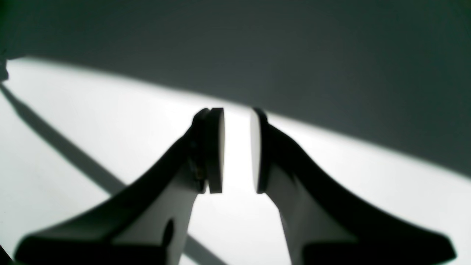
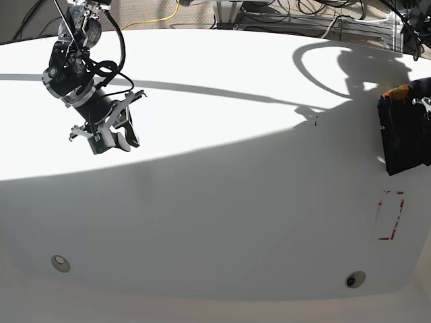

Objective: Layout the t-shirt on the table in an organized manner, then fold the t-shirt properly
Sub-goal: 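Carry the held bundle with the left gripper to the table edge, then lower the bundle at the table edge and open the left gripper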

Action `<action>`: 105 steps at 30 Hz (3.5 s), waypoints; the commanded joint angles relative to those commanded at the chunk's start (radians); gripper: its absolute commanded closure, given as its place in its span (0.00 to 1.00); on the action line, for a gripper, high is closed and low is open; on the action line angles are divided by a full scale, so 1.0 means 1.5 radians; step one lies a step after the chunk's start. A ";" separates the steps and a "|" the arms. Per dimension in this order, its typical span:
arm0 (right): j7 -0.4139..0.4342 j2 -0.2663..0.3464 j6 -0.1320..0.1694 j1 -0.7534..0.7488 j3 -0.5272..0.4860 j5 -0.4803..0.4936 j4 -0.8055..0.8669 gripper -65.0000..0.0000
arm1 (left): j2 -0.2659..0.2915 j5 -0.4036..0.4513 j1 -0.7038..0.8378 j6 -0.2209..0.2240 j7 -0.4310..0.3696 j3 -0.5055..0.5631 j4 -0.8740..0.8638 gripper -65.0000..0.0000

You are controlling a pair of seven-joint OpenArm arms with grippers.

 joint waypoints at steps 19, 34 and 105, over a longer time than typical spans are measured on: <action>-0.035 -0.017 0.000 0.028 0.004 0.000 0.000 0.82 | 0.247 0.157 -0.017 0.061 0.180 -0.163 0.099 0.87; -0.037 -0.017 0.000 0.028 0.005 0.000 0.001 0.82 | 0.291 0.242 0.070 0.058 0.182 -0.207 0.089 0.87; 0.620 -0.155 -0.064 -0.287 -0.026 -0.368 -0.090 0.82 | 0.646 0.591 0.309 0.120 -0.036 -0.173 0.569 0.88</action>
